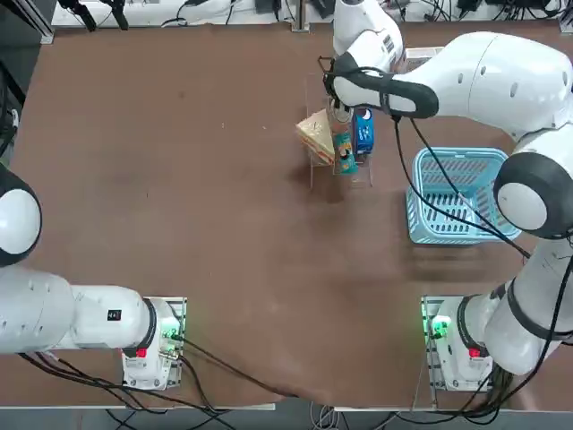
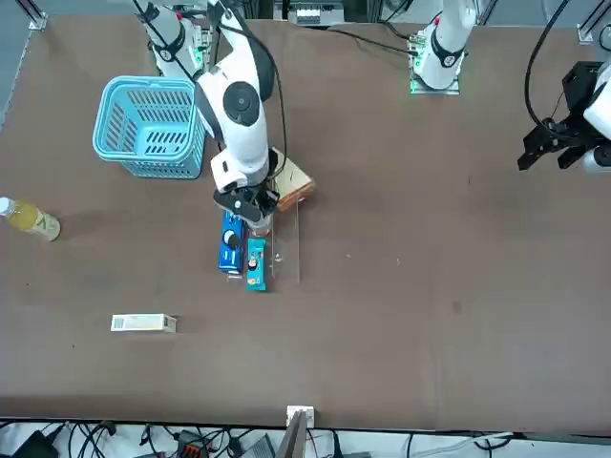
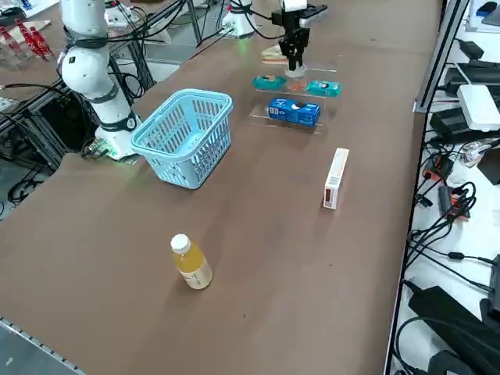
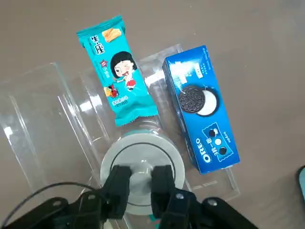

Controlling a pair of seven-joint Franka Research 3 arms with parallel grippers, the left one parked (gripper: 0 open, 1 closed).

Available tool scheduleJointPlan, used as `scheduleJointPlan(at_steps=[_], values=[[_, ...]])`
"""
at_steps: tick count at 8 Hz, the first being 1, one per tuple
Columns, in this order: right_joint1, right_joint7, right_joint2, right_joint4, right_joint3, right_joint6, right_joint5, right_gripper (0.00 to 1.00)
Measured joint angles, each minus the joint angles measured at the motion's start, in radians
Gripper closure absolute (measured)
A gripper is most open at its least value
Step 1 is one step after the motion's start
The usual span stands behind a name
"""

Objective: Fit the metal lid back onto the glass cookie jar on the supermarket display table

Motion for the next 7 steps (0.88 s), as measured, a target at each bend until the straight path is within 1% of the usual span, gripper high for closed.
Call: scheduleJointPlan(at_steps=[2, 4, 6, 7], values=[[0.000, 0.001, 0.000, 0.000, 0.000, -0.001, 0.000, 0.71], [0.000, 0.001, 0.002, 0.000, 0.000, -0.003, 0.000, 0.60], [0.000, 0.001, 0.017, -0.001, -0.001, -0.004, -0.001, 0.28], [-0.001, 0.001, 0.017, 0.000, -0.001, -0.004, -0.001, 0.27]])
